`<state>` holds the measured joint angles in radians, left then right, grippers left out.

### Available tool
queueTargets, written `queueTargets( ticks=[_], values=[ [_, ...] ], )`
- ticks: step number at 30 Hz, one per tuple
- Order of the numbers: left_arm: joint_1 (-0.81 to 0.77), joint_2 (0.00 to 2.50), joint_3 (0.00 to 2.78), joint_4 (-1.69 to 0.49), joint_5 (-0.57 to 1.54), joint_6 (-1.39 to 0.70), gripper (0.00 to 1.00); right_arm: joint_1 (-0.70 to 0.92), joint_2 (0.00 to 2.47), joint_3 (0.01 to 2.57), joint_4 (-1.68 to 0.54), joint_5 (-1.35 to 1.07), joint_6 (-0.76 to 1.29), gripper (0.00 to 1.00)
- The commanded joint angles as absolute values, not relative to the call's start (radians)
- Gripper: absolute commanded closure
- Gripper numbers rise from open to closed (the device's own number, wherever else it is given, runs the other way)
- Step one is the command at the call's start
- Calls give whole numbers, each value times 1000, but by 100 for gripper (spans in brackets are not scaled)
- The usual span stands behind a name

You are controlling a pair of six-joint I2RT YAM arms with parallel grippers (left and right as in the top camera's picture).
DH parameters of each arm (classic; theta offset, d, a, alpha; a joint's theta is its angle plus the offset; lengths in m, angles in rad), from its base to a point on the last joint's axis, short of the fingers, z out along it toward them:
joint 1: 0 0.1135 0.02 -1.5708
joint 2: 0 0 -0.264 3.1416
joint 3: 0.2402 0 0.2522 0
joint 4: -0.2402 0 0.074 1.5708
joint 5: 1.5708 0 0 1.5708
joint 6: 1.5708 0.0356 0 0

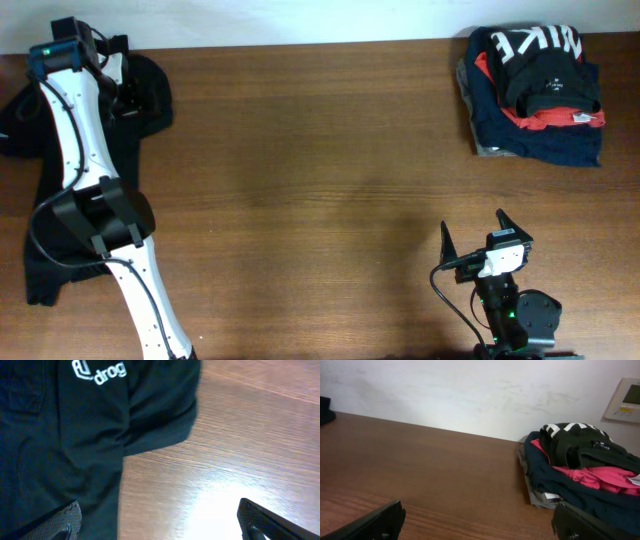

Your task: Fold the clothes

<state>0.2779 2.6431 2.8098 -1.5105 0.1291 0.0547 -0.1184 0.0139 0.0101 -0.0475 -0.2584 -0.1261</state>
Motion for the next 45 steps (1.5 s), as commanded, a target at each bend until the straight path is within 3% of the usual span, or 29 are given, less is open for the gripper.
queueTargets(
  ticks=[1,14,19,23,30,37,45],
  values=[
    [202,2402,2815,-1511,134,45,1,-125,6,6,-54,-250,-115,1],
    [22,1875,2716,-1523,167,44,1,-125,6,6,-54,-250,-115,1],
    [22,1630,2383,-1286,206,45,1,-125,6,6,-54,-250,-115,2],
    [22,1345,1853,-908,206,45,1,-125,6,6,-54,-250,-115,1],
    [22,996,1208,-517,211,45,1,-125,6,6,-54,-250,-115,1],
    [22,659,716,-266,210,45,1,-125,6,6,-54,-250,-115,1],
    [22,377,418,-107,179,46,1,-125,6,6,-54,-250,-115,1]
  ],
)
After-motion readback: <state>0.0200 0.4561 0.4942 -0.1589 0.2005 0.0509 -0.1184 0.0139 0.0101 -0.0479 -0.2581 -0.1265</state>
